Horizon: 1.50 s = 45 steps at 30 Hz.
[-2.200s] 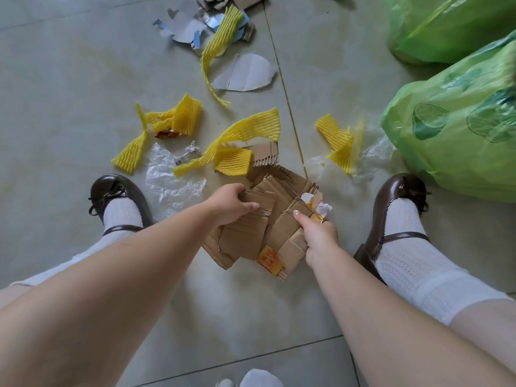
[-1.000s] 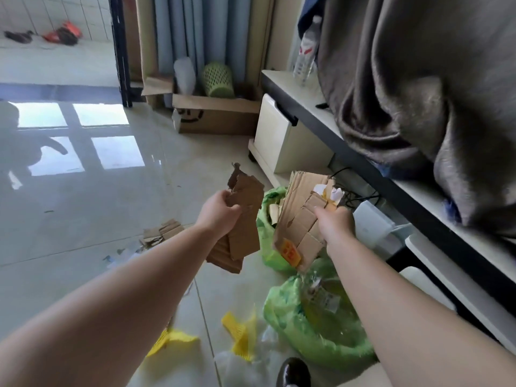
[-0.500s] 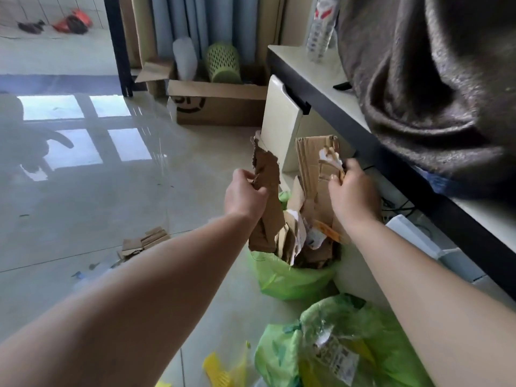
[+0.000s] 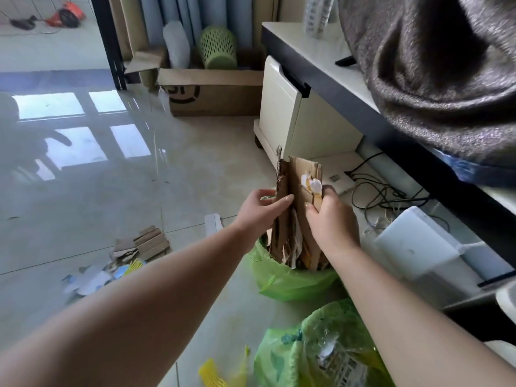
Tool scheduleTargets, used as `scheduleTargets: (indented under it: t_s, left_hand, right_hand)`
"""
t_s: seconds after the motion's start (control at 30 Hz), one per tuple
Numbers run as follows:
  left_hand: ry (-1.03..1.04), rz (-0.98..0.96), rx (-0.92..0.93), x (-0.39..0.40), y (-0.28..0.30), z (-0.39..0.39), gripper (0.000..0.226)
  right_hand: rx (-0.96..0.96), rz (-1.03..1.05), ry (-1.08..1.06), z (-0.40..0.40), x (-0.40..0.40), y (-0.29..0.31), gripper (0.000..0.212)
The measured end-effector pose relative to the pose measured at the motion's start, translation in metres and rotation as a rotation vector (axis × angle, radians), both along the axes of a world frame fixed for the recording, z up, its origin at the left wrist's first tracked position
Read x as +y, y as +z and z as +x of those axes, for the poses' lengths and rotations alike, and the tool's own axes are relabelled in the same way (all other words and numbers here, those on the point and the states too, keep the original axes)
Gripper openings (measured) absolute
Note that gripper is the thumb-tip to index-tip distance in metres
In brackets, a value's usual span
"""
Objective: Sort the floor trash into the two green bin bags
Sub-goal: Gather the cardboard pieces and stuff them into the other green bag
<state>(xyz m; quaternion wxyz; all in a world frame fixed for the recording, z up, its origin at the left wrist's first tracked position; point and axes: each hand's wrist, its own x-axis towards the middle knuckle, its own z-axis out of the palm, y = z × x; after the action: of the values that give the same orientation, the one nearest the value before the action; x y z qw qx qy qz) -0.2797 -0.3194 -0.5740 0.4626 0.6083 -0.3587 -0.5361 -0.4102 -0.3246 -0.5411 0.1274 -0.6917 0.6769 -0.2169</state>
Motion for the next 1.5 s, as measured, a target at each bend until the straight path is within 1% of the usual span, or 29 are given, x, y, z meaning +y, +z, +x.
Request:
scheduleTargets:
  t_s: [0.07,0.1,0.2,0.33,0.43,0.5,0.57,0.63,0.7,0.73,0.8,0.9,0.93,0.97,1.03,1.07,1.13,1.17,1.27,1.3,1.37,1.43,1.5]
  left_hand:
    - [-0.105,0.023,0.135,0.005,-0.005,0.006,0.04]
    - [-0.149,0.03,0.164,0.006,-0.008,0.008,0.04]
    - [-0.221,0.03,0.187,0.006,-0.017,0.009,0.053]
    - [-0.167,0.01,0.085,0.002,-0.024,-0.001,0.056]
    - [-0.089,0.013,-0.011,-0.004,-0.024,-0.01,0.059]
    - [-0.051,0.017,-0.1,-0.009,-0.023,-0.015,0.058]
    - [-0.055,0.004,-0.162,-0.01,-0.021,-0.018,0.053]
    - [-0.117,0.008,-0.119,-0.007,-0.021,-0.016,0.054]
    - [-0.205,0.037,0.03,-0.002,-0.025,-0.011,0.063]
    - [-0.246,0.049,0.076,0.0,-0.028,-0.007,0.069]
    - [-0.294,0.053,0.068,0.003,-0.034,-0.003,0.076]
    - [-0.241,0.032,0.037,0.0,-0.04,-0.006,0.069]
    - [-0.209,0.029,-0.005,-0.001,-0.041,-0.01,0.067]
    - [-0.186,0.027,-0.087,-0.002,-0.042,-0.013,0.066]
    - [-0.177,0.015,-0.276,-0.002,-0.048,-0.019,0.066]
    - [-0.172,0.012,-0.342,-0.002,-0.052,-0.02,0.065]
    - [-0.153,0.001,-0.396,0.0,-0.056,-0.021,0.063]
    - [-0.146,-0.008,-0.389,0.001,-0.057,-0.019,0.06]
    - [-0.132,-0.041,-0.276,0.01,-0.052,-0.015,0.057]
    - [-0.126,-0.044,-0.237,0.014,-0.05,-0.012,0.059]
    - [-0.098,-0.044,-0.186,0.024,-0.047,-0.002,0.065]
    - [-0.065,-0.046,-0.156,0.041,-0.043,0.011,0.064]
    - [-0.034,-0.025,-0.136,0.068,-0.042,0.029,0.058]
  right_hand:
    - [0.007,0.039,0.001,-0.003,0.004,-0.008,0.028]
    - [-0.019,0.044,0.002,-0.005,0.006,-0.01,0.028]
    - [-0.127,0.033,0.016,-0.006,0.01,-0.011,0.027]
    - [-0.119,0.062,0.015,-0.008,0.009,-0.017,0.023]
    - [-0.157,0.052,-0.001,-0.005,0.006,-0.025,0.023]
    - [-0.196,0.049,-0.016,-0.002,0.005,-0.03,0.024]
    - [-0.213,0.073,-0.045,0.0,0.003,-0.033,0.023]
    - [-0.24,0.112,-0.051,-0.002,0.002,-0.033,0.024]
    - [-0.316,0.157,-0.01,-0.007,0.006,-0.032,0.024]
    - [-0.355,0.179,0.025,-0.01,0.009,-0.031,0.023]
    - [-0.394,0.221,0.079,-0.015,0.015,-0.033,0.021]
    - [-0.357,0.247,0.086,-0.018,0.015,-0.038,0.018]
    - [-0.33,0.255,0.067,-0.018,0.013,-0.041,0.015]
    - [-0.297,0.261,0.039,-0.017,0.012,-0.043,0.016]
    - [-0.239,0.256,-0.016,-0.014,0.011,-0.047,0.029]
    - [-0.218,0.253,-0.039,-0.012,0.01,-0.05,0.032]
    - [-0.186,0.253,-0.072,-0.007,0.008,-0.052,0.036]
    - [-0.183,0.251,-0.073,-0.006,0.007,-0.052,0.034]
    - [-0.188,0.252,-0.04,-0.003,0.012,-0.048,0.016]
    - [-0.204,0.243,-0.028,-0.003,0.017,-0.047,0.018]
    - [-0.216,0.202,-0.003,-0.005,0.031,-0.042,0.033]
    - [-0.203,0.108,0.04,-0.007,0.044,-0.032,0.05]
    - [-0.161,0.005,0.108,-0.008,0.058,-0.022,0.054]
